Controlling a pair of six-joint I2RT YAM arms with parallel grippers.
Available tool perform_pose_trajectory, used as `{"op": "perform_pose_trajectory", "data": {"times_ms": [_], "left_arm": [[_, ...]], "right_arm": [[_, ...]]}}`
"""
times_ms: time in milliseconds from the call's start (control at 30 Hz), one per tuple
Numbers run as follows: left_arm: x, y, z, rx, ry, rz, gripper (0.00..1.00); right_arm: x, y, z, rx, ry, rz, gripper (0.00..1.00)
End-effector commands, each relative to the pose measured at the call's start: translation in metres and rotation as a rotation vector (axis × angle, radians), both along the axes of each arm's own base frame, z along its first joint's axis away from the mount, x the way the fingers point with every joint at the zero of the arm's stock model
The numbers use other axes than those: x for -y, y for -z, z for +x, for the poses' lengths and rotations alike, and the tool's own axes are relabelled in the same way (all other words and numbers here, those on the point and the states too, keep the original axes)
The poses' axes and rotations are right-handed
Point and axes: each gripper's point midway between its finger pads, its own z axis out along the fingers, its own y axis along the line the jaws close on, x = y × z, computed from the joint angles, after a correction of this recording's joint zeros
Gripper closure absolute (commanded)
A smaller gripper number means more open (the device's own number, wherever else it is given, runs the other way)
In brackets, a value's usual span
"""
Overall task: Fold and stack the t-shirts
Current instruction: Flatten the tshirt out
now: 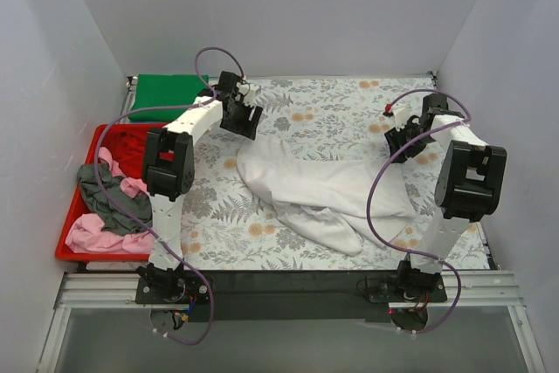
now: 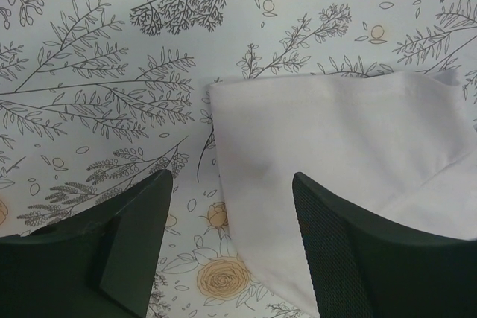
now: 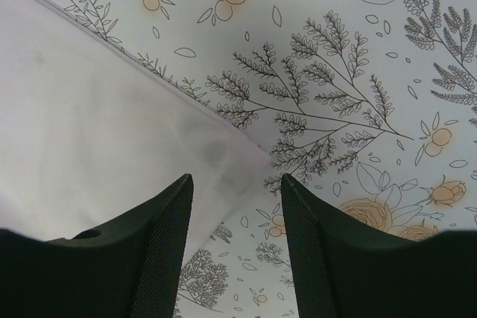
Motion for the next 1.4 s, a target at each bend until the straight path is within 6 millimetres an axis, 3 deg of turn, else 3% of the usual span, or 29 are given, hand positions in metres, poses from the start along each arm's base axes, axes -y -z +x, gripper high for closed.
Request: {"op": "perform_pose_trajectory", "data": {"times_ms": [0, 233, 400, 633, 733, 767, 833, 867, 900, 933, 1000, 1033, 1067, 1133, 1167, 1233, 1267, 1333, 1367], "left_arm": [[0.002, -0.012, 0.016, 0.049, 0.004, -0.01, 0.35], [0.008, 0.003, 0.02, 0.024, 0.011, -0.011, 0.36], [0.016, 0.016, 0.007, -0.004, 0.049, -0.001, 0.37], [0.024, 0.037, -0.005, -0.042, 0.057, -0.002, 0.45], [0.025, 0.038, -0.004, -0.04, 0.059, -0.006, 0.54], [0.026, 0.038, -0.004, -0.041, 0.06, -0.008, 0.63], [0.029, 0.038, -0.003, -0.041, 0.067, -0.022, 0.72], [0.03, 0.037, -0.004, -0.044, 0.071, -0.031, 0.77], [0.032, 0.035, -0.004, -0.047, 0.072, -0.042, 0.91], [0.035, 0.03, -0.002, -0.043, 0.066, -0.06, 0.98], [0.031, -0.002, 0.013, 0.019, 0.038, -0.11, 1.0], [0.034, -0.008, 0.017, 0.035, 0.042, -0.121, 1.0], [0.026, -0.032, 0.028, 0.088, 0.014, -0.139, 1.0], [0.017, -0.082, 0.053, 0.207, -0.013, -0.171, 1.0], [0.013, -0.114, 0.058, 0.272, -0.021, -0.188, 1.0], [0.005, -0.159, 0.07, 0.377, -0.034, -0.222, 1.0], [0.003, -0.197, 0.072, 0.457, -0.038, -0.243, 1.0], [-0.001, -0.237, 0.075, 0.554, -0.039, -0.264, 1.0], [-0.002, -0.253, 0.074, 0.593, -0.043, -0.269, 1.0]], "right_arm": [[0.009, 0.003, 0.009, 0.03, -0.019, -0.046, 0.42], [0.009, 0.02, 0.003, -0.002, -0.044, -0.053, 0.43], [0.004, 0.026, -0.006, -0.017, -0.07, -0.048, 0.45], [0.003, 0.032, 0.0, -0.002, -0.047, -0.064, 0.46], [0.004, 0.029, 0.004, 0.009, -0.039, -0.066, 0.45], [0.004, 0.029, 0.004, 0.006, -0.038, -0.063, 0.45], [0.001, 0.03, 0.004, 0.007, -0.049, -0.049, 0.5], [0.001, 0.03, 0.003, 0.006, -0.05, -0.043, 0.62], [-0.002, 0.028, 0.004, 0.009, -0.056, -0.03, 0.69], [-0.005, 0.024, 0.004, 0.01, -0.059, -0.016, 0.76], [-0.012, 0.005, 0.008, 0.056, -0.067, 0.019, 0.98], [-0.013, -0.003, 0.01, 0.077, -0.071, 0.027, 0.99], [-0.014, -0.016, 0.016, 0.11, -0.065, 0.035, 0.99], [-0.015, -0.06, 0.033, 0.226, -0.067, 0.041, 0.99], [-0.016, -0.076, 0.037, 0.265, -0.068, 0.045, 0.99], [-0.013, -0.122, 0.048, 0.38, -0.059, 0.046, 0.99], [-0.013, -0.159, 0.057, 0.468, -0.053, 0.044, 0.99], [-0.01, -0.195, 0.065, 0.559, -0.042, 0.042, 0.99], [-0.011, -0.227, 0.068, 0.631, -0.03, 0.042, 0.99]]}}
